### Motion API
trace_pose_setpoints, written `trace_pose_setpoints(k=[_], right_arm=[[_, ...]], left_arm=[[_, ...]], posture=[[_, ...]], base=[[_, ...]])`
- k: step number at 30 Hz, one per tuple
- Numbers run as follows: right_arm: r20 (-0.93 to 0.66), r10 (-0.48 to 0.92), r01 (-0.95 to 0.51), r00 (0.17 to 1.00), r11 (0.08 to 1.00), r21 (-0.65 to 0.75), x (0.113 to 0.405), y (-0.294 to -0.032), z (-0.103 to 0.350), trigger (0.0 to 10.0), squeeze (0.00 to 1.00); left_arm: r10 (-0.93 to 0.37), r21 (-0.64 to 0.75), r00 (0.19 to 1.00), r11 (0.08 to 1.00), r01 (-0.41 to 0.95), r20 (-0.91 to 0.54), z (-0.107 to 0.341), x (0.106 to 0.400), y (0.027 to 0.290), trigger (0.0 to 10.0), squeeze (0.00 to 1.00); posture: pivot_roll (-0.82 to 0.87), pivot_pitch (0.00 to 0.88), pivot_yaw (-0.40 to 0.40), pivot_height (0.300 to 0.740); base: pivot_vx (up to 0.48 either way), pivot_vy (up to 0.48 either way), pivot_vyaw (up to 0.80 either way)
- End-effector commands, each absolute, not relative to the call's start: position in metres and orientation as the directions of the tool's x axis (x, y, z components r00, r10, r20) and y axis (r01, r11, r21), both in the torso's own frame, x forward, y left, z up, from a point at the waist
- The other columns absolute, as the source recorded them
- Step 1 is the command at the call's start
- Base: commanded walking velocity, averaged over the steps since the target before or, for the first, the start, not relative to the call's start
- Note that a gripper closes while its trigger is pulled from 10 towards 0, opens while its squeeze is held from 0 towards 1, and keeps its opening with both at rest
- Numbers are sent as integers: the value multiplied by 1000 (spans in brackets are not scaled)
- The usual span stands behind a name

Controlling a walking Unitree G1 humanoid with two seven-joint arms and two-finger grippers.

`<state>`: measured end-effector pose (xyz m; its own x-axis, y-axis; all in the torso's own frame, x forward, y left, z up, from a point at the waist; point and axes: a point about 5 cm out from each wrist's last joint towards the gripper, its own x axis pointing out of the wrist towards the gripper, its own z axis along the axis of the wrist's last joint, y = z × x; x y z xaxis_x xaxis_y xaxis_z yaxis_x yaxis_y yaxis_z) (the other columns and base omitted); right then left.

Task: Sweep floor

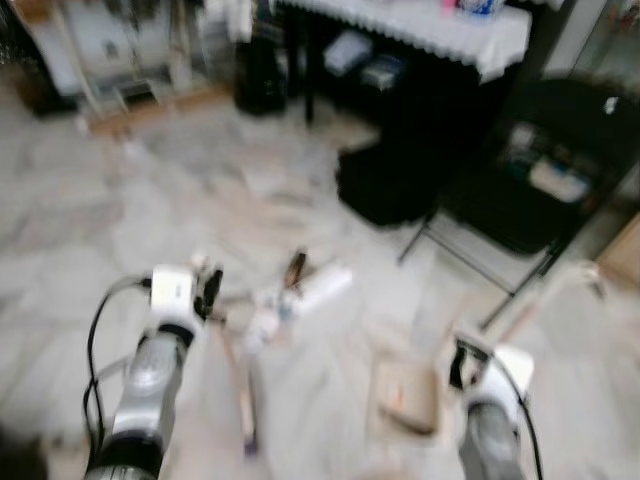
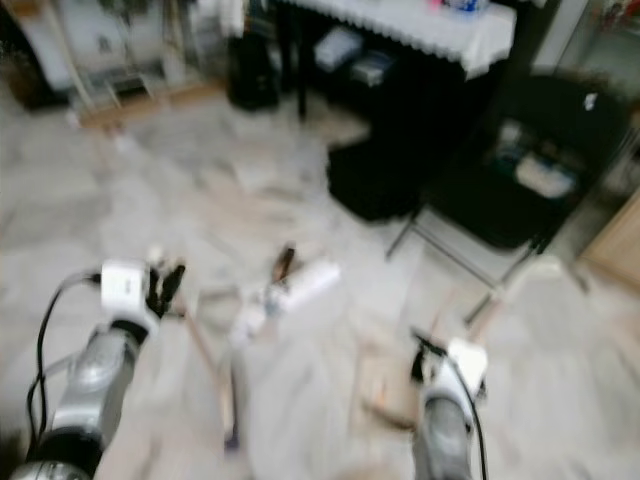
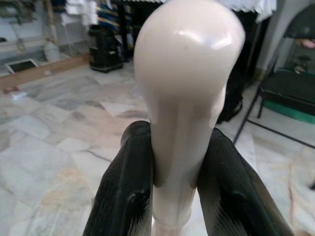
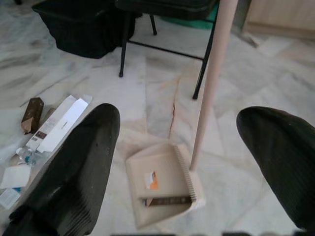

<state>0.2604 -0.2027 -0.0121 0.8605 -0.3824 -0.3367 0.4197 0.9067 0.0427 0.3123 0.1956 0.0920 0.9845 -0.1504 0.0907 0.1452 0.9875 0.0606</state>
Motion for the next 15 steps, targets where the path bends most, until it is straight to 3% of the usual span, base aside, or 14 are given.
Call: trace_pose_setpoints(k=[1, 15], right_arm=[[-331, -394, 428, 858, 903, 33, 259, -207, -12, 10000, 0], [-329, -418, 453, 847, 891, 34, 258, -211, -12, 10000, 0]], left_arm=[[-163, 90, 977, 984, 151, 138, 104, 316, 195, 10000, 0], [-189, 100, 973, 979, 176, 133, 104, 314, 190, 10000, 0]], posture=[[53, 71, 21, 740], [54, 73, 24, 740]], base=[[0, 0, 0], [0, 0, 0]])
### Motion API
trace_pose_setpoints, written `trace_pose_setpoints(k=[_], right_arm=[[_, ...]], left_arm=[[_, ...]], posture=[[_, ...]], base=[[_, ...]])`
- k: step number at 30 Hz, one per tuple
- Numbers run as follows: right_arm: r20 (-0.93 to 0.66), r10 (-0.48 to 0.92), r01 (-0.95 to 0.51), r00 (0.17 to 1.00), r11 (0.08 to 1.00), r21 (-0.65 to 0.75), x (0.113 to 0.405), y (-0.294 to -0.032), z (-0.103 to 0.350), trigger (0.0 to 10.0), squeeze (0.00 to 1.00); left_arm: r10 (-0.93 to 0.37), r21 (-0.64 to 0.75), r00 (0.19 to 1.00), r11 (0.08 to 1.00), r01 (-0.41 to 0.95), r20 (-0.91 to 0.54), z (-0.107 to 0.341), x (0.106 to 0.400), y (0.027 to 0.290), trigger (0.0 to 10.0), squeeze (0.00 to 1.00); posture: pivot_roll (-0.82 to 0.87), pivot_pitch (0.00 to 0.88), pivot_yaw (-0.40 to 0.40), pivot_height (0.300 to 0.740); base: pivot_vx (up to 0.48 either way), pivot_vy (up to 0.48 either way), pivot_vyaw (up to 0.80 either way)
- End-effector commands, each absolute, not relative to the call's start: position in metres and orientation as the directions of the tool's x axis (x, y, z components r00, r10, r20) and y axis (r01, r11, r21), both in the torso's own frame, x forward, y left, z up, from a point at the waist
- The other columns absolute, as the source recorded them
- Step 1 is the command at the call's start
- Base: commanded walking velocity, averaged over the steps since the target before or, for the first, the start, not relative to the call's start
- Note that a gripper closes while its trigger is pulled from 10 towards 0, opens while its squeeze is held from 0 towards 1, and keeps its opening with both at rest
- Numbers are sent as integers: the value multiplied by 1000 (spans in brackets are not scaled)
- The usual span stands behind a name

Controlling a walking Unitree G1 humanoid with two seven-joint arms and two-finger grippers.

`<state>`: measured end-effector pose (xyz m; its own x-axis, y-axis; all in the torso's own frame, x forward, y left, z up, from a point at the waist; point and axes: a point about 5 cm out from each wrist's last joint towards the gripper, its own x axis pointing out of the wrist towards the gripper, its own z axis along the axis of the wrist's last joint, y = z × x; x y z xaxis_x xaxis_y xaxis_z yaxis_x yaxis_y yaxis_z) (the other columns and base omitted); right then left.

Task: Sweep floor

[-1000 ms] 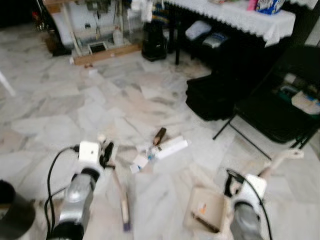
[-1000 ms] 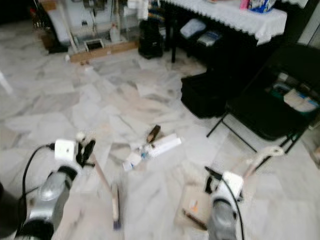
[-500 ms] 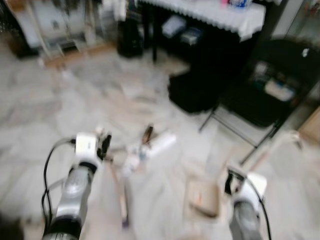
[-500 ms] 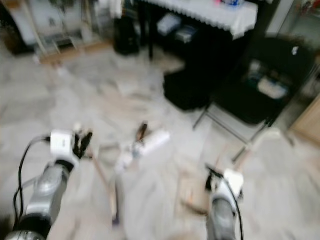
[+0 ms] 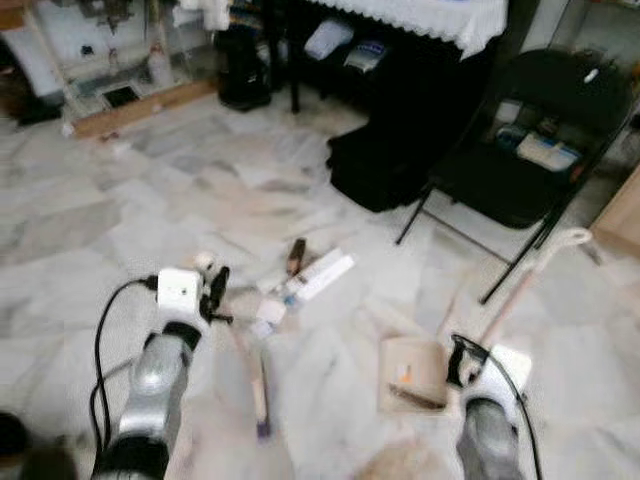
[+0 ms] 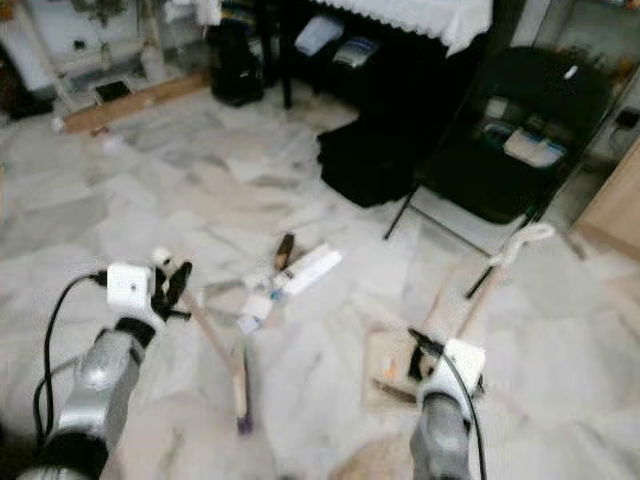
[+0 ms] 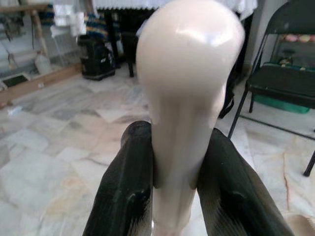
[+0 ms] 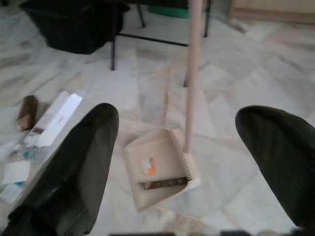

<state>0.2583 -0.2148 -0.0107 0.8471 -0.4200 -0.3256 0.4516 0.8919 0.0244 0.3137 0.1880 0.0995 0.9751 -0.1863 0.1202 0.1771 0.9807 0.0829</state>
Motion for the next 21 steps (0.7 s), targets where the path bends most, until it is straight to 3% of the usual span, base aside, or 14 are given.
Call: trace_pose_setpoints(k=[1, 7, 13, 21], right_arm=[[-327, -418, 453, 848, 891, 35, 258, -211, -11, 10000, 0], [-319, -416, 448, 852, 893, 31, 260, -212, -10, 10000, 0], [-316, -408, 437, 856, 899, 24, 260, -212, -9, 10000, 0], [-310, -395, 418, 865, 909, 7, 261, -213, -9, 10000, 0]], left_arm=[[-191, 104, 973, 978, 178, 131, 103, 314, 189, 10000, 0], [-193, 109, 973, 978, 180, 125, 101, 312, 189, 10000, 0], [-187, 103, 975, 979, 175, 120, 100, 312, 190, 10000, 0], [-185, 97, 976, 980, 174, 116, 97, 310, 189, 10000, 0]], posture=[[54, 73, 24, 740], [54, 71, 23, 740], [52, 65, 21, 740], [46, 52, 17, 740]], base=[[0, 0, 0], [0, -291, 0], [258, -286, 0], [299, 0, 288]])
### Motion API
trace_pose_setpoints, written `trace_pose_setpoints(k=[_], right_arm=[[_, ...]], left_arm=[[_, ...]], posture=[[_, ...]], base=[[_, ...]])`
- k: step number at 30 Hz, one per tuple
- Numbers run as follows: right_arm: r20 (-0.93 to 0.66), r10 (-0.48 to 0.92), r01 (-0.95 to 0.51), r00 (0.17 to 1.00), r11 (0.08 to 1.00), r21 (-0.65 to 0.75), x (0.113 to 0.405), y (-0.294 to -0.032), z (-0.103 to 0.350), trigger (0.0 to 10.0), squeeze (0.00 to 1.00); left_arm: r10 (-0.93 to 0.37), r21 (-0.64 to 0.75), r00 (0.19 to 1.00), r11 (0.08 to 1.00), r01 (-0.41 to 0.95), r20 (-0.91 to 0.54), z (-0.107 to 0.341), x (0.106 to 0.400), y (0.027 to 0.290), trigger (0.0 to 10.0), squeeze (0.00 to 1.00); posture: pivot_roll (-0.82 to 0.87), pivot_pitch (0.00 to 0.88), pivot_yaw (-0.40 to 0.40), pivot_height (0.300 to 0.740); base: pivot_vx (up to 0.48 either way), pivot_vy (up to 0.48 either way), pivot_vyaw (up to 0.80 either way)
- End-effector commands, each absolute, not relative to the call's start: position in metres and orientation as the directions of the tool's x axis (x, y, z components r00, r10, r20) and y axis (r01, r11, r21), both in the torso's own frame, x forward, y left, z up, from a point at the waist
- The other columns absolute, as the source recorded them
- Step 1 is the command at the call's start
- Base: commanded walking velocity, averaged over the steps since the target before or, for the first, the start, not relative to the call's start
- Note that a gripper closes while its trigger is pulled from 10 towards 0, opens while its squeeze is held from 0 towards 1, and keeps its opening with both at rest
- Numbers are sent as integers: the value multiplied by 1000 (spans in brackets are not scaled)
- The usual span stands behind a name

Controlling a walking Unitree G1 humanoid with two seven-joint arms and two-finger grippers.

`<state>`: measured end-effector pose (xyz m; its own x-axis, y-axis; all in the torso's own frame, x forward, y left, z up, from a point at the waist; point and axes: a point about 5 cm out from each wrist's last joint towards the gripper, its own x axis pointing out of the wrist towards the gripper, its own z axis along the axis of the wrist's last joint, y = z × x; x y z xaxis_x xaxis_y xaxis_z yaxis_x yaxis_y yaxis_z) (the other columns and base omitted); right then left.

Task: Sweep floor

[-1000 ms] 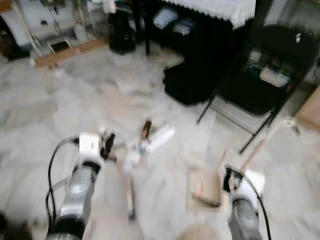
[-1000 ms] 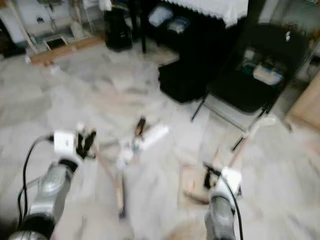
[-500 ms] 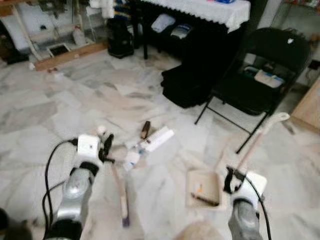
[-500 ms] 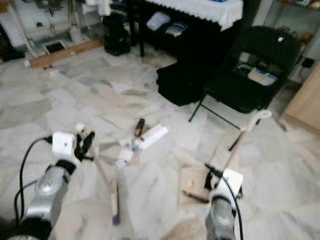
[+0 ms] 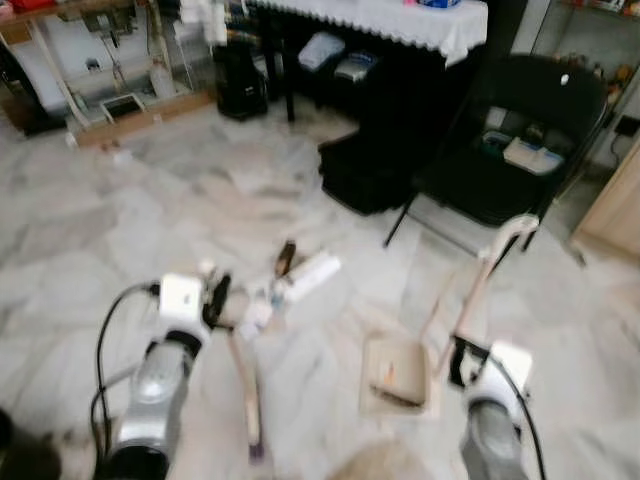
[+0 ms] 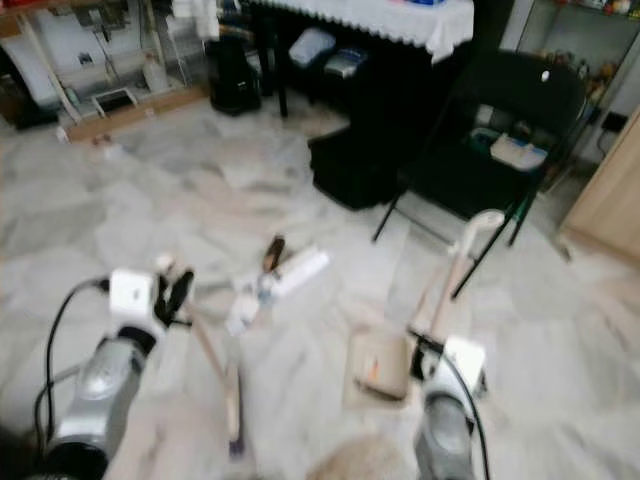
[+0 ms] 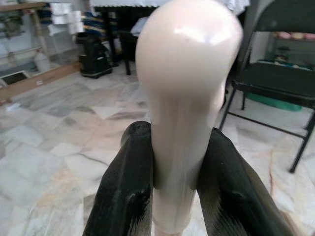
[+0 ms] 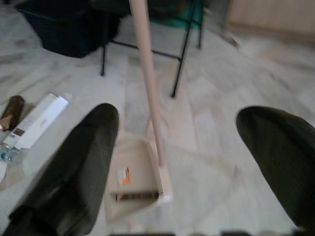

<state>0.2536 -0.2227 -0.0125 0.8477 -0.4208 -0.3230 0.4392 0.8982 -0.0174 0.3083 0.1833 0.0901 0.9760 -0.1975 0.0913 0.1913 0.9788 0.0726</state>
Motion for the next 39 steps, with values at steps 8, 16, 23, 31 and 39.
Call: trace_pose_setpoints(k=[8, 16, 23, 31, 39], right_arm=[[-310, -394, 420, 865, 907, 22, 262, -212, -8, 10000, 0], [-310, -391, 418, 867, 908, 23, 262, -212, -8, 10000, 0], [-312, -391, 418, 866, 908, 21, 262, -213, -8, 10000, 0], [-310, -386, 414, 869, 910, 29, 263, -212, -8, 10000, 0], [-319, -392, 426, 863, 904, 43, 263, -212, -8, 10000, 0]], left_arm=[[-173, 100, 978, 982, 162, 114, 96, 310, 192, 10000, 0], [-165, 93, 980, 983, 156, 110, 95, 309, 194, 10000, 0], [-162, 84, 981, 985, 154, 108, 94, 309, 194, 10000, 0], [-147, 64, 984, 988, 141, 100, 93, 310, 196, 10000, 0], [-144, 68, 985, 988, 138, 98, 93, 310, 196, 10000, 0]], posture=[[45, 50, 15, 740], [45, 61, 12, 740], [44, 67, 12, 740], [45, 70, 9, 740], [44, 73, 9, 740]], base=[[189, 0, 0], [0, 0, 0], [0, 0, 0], [0, 30, 0], [0, 417, -224]])
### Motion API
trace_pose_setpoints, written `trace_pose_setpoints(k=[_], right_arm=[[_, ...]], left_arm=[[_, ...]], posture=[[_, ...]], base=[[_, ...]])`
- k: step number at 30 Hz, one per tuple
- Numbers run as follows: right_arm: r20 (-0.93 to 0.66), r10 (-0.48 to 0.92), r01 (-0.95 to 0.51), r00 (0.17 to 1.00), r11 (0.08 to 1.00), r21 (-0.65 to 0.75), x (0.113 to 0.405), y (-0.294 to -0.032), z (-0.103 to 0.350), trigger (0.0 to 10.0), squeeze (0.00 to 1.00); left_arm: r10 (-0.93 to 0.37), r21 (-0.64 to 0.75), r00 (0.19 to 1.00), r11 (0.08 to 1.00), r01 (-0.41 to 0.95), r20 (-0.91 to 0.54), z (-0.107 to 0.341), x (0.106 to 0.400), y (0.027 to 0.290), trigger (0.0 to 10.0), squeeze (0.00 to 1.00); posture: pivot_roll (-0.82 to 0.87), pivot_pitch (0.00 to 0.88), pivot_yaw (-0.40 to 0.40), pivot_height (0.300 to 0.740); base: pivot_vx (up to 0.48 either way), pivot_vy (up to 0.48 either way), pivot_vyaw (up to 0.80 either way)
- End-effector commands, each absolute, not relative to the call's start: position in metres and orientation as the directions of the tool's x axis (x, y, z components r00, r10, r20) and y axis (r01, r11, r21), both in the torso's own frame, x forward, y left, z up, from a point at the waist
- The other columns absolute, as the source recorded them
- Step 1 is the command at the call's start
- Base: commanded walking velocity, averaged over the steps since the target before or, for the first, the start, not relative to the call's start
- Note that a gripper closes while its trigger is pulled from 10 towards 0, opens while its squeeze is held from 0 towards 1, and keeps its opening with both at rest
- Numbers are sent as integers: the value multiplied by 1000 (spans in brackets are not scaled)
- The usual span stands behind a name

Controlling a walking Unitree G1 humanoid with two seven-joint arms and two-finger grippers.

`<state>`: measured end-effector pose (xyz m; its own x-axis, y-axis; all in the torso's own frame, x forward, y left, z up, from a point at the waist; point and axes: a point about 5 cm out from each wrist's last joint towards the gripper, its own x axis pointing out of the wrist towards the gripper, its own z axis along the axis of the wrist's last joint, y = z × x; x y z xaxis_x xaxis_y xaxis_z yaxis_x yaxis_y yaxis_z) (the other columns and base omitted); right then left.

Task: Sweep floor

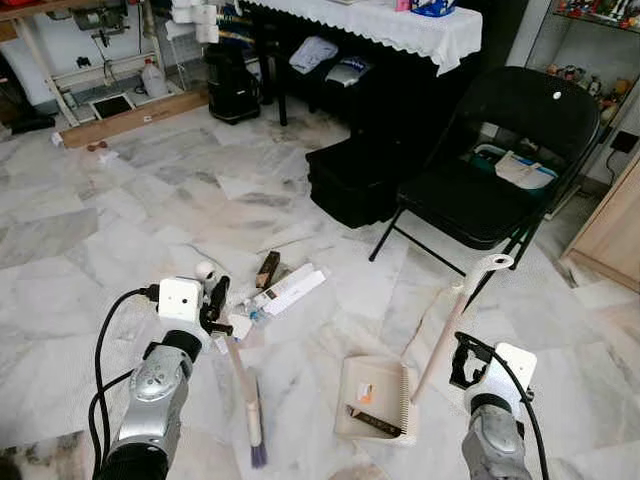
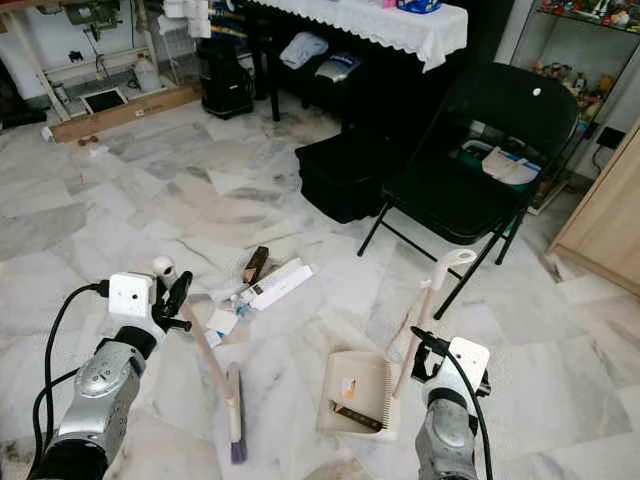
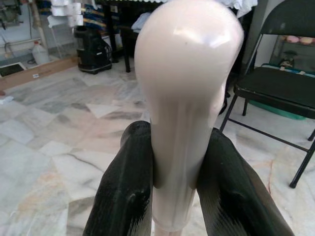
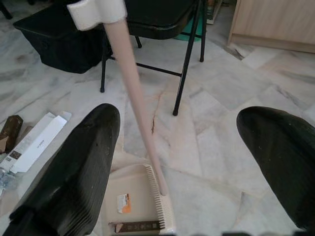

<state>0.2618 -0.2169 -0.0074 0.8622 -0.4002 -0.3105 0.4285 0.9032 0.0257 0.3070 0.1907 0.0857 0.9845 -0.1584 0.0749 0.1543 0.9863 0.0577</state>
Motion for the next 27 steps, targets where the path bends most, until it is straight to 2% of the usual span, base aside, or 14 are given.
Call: trace_pose_setpoints(k=[1, 27], right_arm=[[-319, -391, 426, 863, 904, 44, 263, -212, -8, 10000, 0], [-310, -385, 417, 869, 908, 39, 263, -210, -8, 10000, 0]], left_arm=[[-144, 71, 985, 988, 138, 99, 93, 310, 196, 10000, 0], [-163, 88, 981, 984, 154, 108, 95, 310, 194, 10000, 0]], posture=[[45, 74, 9, 740], [48, 74, 12, 740]], base=[[0, 349, -688], [0, 0, -26]])
